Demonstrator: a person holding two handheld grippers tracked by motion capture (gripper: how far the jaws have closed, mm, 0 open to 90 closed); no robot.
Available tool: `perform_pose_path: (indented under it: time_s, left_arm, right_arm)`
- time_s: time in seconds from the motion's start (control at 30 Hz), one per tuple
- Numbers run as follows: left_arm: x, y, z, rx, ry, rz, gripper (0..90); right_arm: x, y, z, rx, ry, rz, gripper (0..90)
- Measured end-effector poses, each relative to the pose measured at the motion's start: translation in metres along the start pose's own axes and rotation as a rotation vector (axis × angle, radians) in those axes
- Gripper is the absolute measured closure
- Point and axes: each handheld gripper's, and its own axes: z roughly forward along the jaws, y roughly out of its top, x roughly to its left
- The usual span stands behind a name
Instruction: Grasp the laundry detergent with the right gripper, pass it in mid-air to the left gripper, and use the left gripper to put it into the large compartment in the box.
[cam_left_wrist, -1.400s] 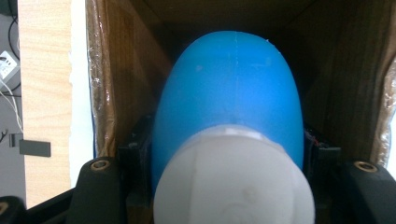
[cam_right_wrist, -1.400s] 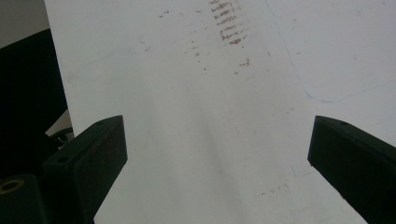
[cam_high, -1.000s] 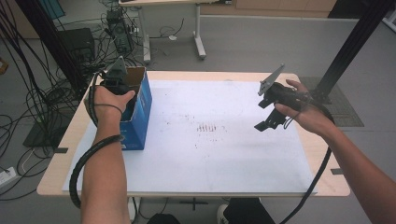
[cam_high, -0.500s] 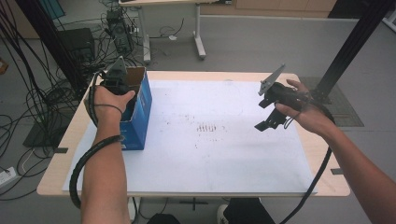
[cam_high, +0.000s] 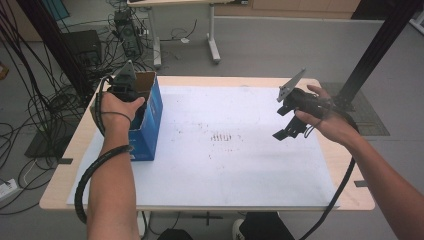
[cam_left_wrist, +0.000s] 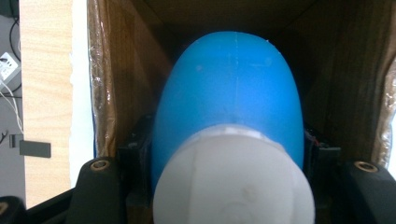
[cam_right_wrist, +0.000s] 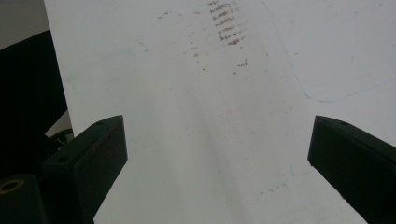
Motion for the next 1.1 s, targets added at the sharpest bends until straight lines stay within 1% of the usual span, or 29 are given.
perform_pose_path:
  time_s: [0.8,1.1]
  left_arm:
    - [-0.0009,-0.0004,0.0001,-0.008,0.006,0.000,36.8]
    - [-0.0013,-0.0006,-0.0001,-0.005,0.005,-0.001,36.8]
  right_arm:
    - [0.0000,0.0009,-0.0008,0.004,0.000,-0.004,4.6]
    - [-0.0001,-0.0007,-0.0021,0.001,-0.003,0.003,4.5]
